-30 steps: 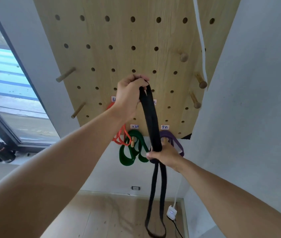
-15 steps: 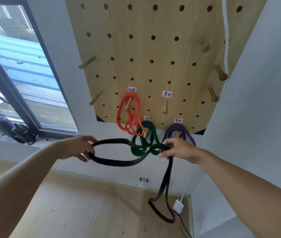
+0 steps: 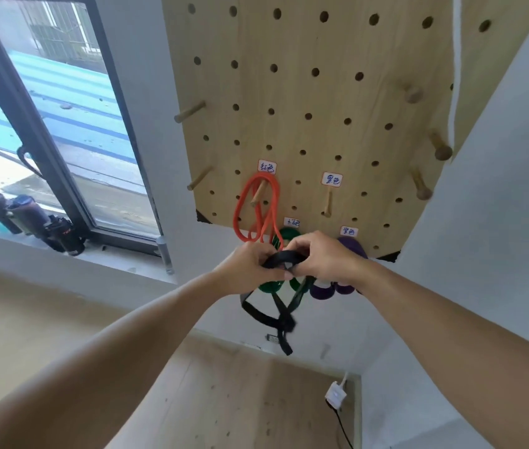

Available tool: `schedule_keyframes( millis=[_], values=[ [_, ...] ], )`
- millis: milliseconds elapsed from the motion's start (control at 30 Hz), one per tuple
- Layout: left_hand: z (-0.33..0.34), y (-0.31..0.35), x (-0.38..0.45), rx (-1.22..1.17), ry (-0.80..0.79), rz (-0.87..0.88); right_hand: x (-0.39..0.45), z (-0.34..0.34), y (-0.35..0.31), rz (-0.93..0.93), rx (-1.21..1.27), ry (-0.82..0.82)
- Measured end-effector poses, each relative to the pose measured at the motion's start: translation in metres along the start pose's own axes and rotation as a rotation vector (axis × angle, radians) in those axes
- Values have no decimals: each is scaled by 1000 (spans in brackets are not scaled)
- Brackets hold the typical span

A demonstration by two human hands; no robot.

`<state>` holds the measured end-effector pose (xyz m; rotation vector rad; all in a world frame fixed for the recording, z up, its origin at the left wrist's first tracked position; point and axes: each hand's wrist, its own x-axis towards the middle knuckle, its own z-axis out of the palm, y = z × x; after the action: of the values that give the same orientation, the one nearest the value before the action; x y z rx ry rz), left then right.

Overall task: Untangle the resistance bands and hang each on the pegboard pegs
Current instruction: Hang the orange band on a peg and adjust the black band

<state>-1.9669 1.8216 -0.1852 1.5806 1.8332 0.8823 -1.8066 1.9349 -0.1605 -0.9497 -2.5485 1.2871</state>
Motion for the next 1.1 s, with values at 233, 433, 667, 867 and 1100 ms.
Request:
schedule_keyframes(
  millis=[233,433,667,867,1100],
  values=[
    [-11,21,-2,-273,110,-12,-10,17,29,-6,190,-15],
    [-51,24,-18,-597,308,-29,-14,59,75,42,209,-151],
    [-67,-31,-49,-454,201,-248,-16,30,39,-15,269,-24],
    [-16,-43,-48,-287,76,-275,-22,-1,-37,-155,160,29],
    [15,-5,-25,-436,123,-155,-18,-19,-99,-233,-199,-17]
  ],
)
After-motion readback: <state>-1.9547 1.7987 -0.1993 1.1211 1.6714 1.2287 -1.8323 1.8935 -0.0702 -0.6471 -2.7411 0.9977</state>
